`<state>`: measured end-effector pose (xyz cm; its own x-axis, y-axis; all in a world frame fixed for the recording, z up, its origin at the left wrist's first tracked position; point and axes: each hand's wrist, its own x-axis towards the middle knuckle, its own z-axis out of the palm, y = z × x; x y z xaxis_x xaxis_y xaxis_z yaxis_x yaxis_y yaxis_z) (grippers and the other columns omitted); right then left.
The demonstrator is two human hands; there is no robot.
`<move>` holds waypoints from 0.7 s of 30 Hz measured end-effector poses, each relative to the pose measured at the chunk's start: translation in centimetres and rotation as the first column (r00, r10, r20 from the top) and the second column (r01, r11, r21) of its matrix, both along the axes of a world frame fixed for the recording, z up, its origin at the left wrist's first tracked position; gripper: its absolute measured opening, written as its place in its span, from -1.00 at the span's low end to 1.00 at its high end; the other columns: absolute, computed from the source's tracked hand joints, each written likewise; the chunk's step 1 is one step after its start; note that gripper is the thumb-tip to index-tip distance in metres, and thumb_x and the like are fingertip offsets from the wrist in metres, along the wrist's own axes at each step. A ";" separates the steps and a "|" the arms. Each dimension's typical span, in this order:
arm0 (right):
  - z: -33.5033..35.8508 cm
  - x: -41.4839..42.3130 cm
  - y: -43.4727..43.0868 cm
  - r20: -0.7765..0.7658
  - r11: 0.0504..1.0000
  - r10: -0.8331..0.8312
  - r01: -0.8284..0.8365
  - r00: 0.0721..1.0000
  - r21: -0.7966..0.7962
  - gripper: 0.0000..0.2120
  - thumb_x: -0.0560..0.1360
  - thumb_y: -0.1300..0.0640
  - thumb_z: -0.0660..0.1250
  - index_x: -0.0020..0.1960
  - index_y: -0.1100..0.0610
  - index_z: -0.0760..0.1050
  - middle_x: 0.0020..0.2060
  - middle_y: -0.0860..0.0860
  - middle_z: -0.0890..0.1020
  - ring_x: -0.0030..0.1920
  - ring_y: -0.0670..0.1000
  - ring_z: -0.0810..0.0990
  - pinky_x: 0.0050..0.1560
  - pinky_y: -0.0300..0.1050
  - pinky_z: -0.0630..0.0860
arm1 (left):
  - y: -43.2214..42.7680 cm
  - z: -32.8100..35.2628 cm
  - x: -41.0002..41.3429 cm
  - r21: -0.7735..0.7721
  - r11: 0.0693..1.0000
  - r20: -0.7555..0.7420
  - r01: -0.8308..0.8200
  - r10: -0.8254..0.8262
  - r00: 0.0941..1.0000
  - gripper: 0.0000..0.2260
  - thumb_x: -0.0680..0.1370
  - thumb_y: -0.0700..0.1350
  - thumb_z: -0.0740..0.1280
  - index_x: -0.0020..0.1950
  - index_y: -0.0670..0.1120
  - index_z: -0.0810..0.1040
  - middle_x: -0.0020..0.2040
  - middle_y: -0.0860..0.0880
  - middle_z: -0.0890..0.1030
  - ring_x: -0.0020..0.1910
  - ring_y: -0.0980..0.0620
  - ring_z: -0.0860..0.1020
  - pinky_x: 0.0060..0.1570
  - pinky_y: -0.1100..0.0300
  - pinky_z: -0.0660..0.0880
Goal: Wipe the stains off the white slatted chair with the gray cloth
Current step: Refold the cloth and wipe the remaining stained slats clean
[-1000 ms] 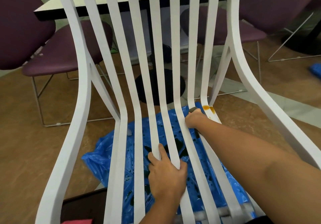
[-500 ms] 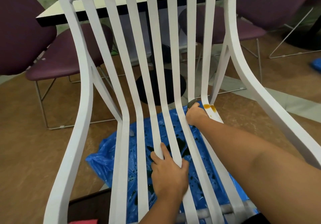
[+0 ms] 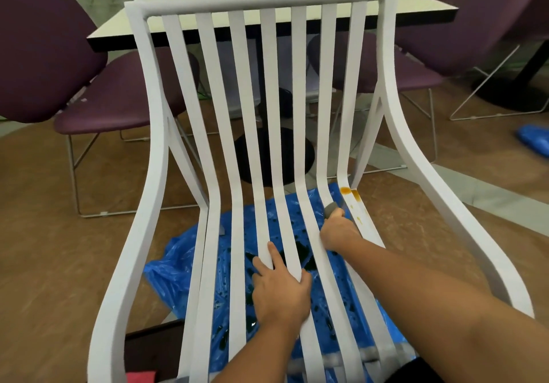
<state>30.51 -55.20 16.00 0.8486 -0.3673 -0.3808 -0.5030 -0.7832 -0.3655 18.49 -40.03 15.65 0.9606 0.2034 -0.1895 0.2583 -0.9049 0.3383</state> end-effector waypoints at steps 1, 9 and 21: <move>-0.1 -1.0 0.0 0.005 1.000 -0.004 0.004 1.000 -0.007 -0.60 0.60 0.18 0.11 0.42 0.25 0.22 0.19 0.23 0.52 0.17 0.24 0.55 0.02 0.05 0.42 | 0.0 0.0 0.0 -0.005 1.000 -0.004 -0.002 0.002 1.000 -0.15 0.51 0.38 0.11 0.63 0.06 -0.24 0.55 -0.22 0.06 0.31 -0.17 0.41 0.10 0.03 0.56; -0.6 -8.2 -0.3 0.060 1.000 -0.017 0.018 0.998 -0.015 -0.70 0.65 0.08 0.06 0.33 0.20 0.27 -0.02 0.11 0.52 -0.10 0.12 0.48 -0.10 -0.03 0.41 | 0.0 0.1 -0.1 -0.012 1.000 -0.001 -0.015 0.015 1.000 -0.15 0.50 0.37 0.12 0.63 0.05 -0.20 0.52 -0.21 0.12 0.27 -0.18 0.42 0.01 0.01 0.58; 1.4 -19.3 0.7 0.041 0.976 -0.217 0.216 0.975 0.020 -0.56 0.63 -0.24 -0.02 0.31 0.05 0.28 -0.11 0.07 0.60 -0.08 0.15 0.57 -0.12 0.01 0.42 | 0.0 0.3 0.0 0.028 1.000 -0.007 -0.004 0.005 1.000 -0.16 0.52 0.39 0.11 0.63 0.06 -0.18 0.54 -0.22 0.11 0.29 -0.20 0.42 -0.06 0.01 0.58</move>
<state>11.24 -54.46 17.42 0.7652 -0.5385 -0.3528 -0.6436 -0.6518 -0.4011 18.46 -40.06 15.98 0.9584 0.2130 -0.1899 0.2645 -0.9128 0.3110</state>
